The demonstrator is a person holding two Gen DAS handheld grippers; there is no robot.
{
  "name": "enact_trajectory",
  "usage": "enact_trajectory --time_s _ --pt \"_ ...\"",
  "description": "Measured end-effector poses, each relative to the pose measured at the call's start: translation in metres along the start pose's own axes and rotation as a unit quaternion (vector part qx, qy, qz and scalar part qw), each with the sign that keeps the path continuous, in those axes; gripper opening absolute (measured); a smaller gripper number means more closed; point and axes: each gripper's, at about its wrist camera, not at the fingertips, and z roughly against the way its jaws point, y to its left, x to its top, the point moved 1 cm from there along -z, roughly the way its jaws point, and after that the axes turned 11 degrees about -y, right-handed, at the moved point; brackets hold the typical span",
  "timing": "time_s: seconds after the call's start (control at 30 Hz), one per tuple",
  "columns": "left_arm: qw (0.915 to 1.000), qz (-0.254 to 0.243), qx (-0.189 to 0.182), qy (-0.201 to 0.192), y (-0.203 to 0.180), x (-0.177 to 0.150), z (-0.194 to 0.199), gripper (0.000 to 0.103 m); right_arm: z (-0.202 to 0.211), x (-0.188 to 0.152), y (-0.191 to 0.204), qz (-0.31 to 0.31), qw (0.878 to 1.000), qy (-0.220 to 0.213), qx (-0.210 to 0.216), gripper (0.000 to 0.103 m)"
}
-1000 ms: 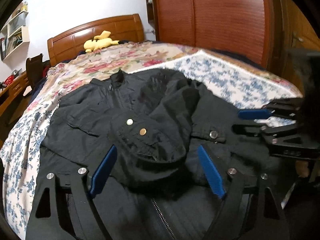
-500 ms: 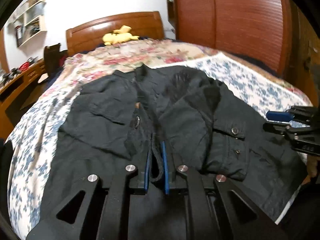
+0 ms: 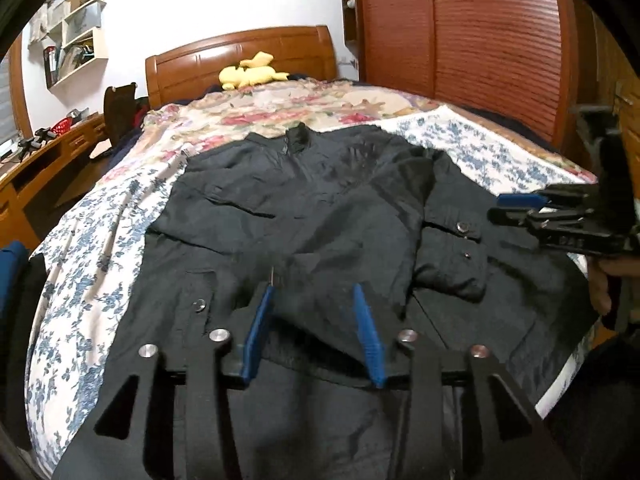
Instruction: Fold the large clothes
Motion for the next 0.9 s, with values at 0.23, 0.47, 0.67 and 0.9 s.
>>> enact_trajectory --time_s 0.23,0.47,0.67,0.9 --pt "0.9997 0.022 0.013 0.000 0.030 0.003 -0.003 0.044 -0.013 0.003 0.008 0.001 1.000 0.003 0.012 0.035" --pt "0.9988 0.046 0.012 0.009 0.053 -0.007 -0.012 0.067 -0.032 0.009 0.014 -0.008 0.999 0.005 0.032 0.035" --pt "0.9984 0.055 0.014 0.001 0.062 -0.014 -0.006 0.077 -0.064 0.021 0.024 -0.008 0.999 0.003 0.038 0.035" --pt "0.9986 0.051 0.017 -0.002 0.072 -0.019 0.003 0.077 -0.106 0.029 0.038 -0.003 0.998 0.016 0.054 0.035"
